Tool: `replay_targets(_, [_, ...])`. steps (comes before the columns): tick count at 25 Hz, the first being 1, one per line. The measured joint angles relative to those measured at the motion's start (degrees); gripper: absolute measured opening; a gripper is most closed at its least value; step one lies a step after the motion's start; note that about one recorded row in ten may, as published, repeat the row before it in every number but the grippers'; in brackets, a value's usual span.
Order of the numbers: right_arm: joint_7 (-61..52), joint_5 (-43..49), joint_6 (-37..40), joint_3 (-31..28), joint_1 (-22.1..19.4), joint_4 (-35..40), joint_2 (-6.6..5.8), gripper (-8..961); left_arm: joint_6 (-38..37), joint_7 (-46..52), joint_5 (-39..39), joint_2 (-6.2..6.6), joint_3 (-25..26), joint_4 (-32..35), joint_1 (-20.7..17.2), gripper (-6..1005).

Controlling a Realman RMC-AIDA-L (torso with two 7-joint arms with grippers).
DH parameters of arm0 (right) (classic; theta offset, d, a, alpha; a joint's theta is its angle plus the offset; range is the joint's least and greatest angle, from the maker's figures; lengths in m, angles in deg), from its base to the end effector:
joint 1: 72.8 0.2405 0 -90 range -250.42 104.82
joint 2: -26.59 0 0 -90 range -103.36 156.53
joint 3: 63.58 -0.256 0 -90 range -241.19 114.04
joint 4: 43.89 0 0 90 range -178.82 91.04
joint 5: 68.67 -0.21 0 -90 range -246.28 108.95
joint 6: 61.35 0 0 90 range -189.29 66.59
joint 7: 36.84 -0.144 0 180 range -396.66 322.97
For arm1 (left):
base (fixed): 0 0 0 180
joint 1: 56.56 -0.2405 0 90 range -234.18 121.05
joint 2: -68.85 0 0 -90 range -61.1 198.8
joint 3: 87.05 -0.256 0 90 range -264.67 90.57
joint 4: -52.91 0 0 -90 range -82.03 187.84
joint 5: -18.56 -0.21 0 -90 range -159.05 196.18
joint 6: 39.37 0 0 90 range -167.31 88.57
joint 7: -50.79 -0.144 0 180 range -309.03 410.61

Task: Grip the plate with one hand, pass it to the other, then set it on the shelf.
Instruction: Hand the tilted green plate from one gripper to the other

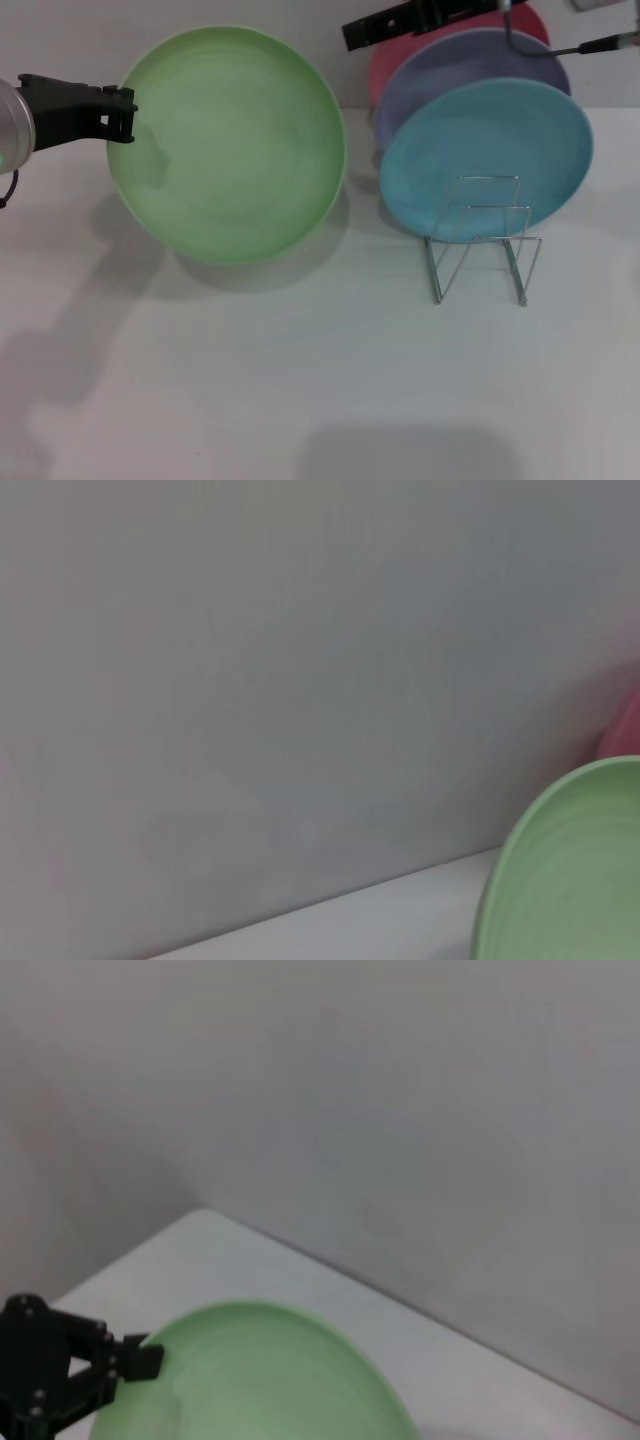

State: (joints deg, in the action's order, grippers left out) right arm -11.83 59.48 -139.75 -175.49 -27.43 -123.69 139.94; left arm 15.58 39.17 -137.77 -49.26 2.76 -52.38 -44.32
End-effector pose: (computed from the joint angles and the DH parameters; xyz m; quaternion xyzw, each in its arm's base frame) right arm 0.0674 0.4174 0.0691 -0.9138 0.3202 0.1051 0.2266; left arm -0.1558 0.3517 0.0645 -0.8250 -0.3165 -0.0679 0.4633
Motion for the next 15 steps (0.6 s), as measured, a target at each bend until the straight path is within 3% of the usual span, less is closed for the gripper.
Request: replay_targets(15, [0.27, 2.89, 5.67, 6.45, 3.91, 8.01, 0.37, 814, -0.7, -0.51, 0.81, -0.01, 0.06, 0.0, -0.38, 44])
